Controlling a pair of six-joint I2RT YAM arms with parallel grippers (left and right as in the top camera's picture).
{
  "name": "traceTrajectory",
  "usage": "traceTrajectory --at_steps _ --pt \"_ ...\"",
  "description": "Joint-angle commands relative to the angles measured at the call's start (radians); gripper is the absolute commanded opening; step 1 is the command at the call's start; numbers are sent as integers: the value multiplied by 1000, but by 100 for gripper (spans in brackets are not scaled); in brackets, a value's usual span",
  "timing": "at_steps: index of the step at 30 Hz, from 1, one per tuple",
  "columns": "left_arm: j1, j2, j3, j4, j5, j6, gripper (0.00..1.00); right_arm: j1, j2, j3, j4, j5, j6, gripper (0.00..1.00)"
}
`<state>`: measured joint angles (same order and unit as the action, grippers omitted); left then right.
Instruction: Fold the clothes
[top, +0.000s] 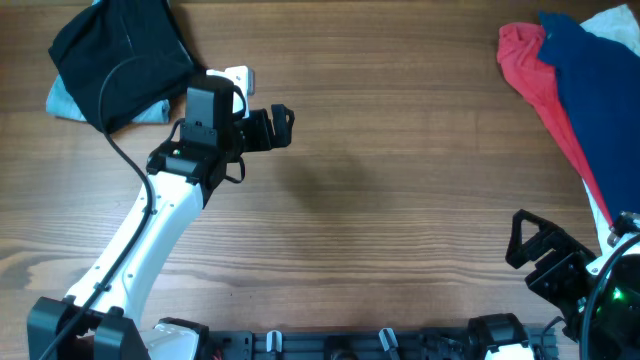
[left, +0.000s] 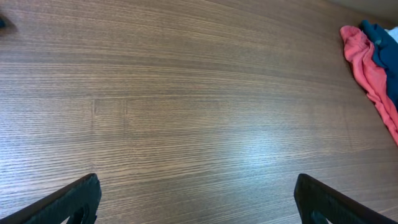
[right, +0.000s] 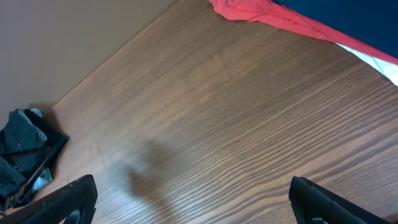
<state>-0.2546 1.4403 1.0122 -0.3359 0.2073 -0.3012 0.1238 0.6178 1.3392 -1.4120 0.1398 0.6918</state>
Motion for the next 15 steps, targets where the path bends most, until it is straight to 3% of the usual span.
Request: traceTrajectory --at_steps 1,12,15 --pt "0 -4 -5 3 5 2 100 0 5 -5 5 25 19 100" --pt "0 -4 -5 3 5 2 100 -15 -14 -6 -46 54 -2 100" --pt "0 -4 -5 3 5 2 100 -112 -89 -58 58 27 -122 100"
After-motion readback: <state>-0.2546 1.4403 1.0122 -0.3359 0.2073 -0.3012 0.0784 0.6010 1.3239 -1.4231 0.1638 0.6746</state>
